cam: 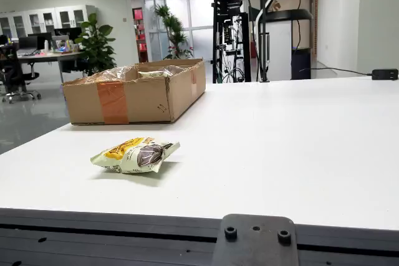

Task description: Grasp a snack and put it in the bin.

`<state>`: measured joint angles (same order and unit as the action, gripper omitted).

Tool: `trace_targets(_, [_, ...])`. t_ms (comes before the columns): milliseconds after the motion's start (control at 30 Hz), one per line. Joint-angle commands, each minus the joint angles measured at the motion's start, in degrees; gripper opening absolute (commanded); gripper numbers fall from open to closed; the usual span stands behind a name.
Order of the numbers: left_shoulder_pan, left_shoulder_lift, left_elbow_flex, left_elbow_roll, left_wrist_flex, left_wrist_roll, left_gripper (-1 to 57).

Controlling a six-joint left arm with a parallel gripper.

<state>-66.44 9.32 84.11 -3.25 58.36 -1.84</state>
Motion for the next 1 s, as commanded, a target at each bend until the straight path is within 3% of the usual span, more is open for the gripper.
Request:
trace_targets(33, [0.18, 0.00, 0.00, 0.03, -0.09, 0.57, 0.2])
trace_targets(733, [0.58, 0.00, 0.00, 0.09, -1.17, 0.95, 0.0])
trace_targets(867, [1.00, 0.00, 0.00, 0.30, -1.98, -1.57, -0.1])
trace_targets(1000, [2.04, 0.00, 0.00, 2.77, -1.98, -9.13, 0.0])
